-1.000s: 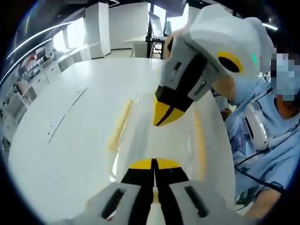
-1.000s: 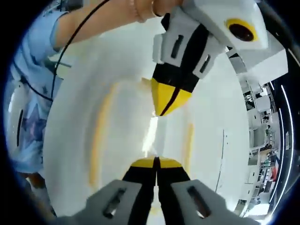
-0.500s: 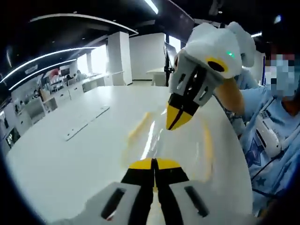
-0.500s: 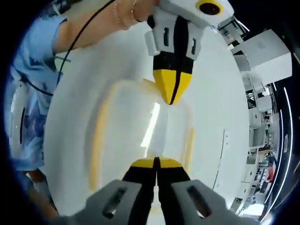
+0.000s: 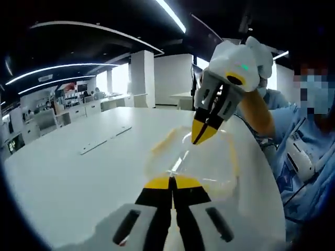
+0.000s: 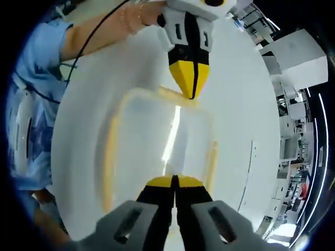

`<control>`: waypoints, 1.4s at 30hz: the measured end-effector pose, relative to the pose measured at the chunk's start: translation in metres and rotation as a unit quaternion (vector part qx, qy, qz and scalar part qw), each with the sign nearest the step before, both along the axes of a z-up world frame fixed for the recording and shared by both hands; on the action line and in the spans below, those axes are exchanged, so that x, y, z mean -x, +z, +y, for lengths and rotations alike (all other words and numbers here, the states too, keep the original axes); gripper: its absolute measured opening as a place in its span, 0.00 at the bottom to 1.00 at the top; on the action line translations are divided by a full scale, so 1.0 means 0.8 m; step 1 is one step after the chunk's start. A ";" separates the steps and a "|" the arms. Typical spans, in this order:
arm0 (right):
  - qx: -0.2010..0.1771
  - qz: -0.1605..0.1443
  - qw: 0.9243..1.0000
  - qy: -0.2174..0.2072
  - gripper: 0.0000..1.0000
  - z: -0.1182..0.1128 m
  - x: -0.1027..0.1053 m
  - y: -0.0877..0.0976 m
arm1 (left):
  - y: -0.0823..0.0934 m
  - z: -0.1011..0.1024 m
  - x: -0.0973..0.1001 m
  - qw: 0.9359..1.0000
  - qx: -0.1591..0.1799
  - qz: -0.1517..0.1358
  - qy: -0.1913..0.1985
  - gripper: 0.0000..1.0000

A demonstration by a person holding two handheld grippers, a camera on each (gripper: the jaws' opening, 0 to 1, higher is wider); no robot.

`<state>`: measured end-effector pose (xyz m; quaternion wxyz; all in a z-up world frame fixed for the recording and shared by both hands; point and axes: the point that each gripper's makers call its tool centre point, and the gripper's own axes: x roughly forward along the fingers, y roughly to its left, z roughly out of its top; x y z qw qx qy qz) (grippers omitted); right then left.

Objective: Snap each plastic latch of the storage box into its locked position after aligning the lid with the box until every specified latch is closed and the lid sits flush.

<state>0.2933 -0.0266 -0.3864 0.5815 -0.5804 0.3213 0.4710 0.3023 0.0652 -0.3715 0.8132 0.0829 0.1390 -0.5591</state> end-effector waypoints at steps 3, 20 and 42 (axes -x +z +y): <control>-0.001 -0.001 1.000 -0.003 0.00 0.000 0.004 -0.002 | -0.002 -0.002 0.003 1.000 0.002 -0.001 0.000 0.00; -0.001 -0.002 1.000 -0.006 0.00 0.004 0.012 -0.007 | -0.017 0.007 0.013 0.999 0.015 0.043 -0.029 0.00; -0.021 -0.003 1.000 0.001 0.00 0.009 0.014 -0.001 | -0.040 0.002 0.016 0.997 -0.015 0.045 -0.055 0.00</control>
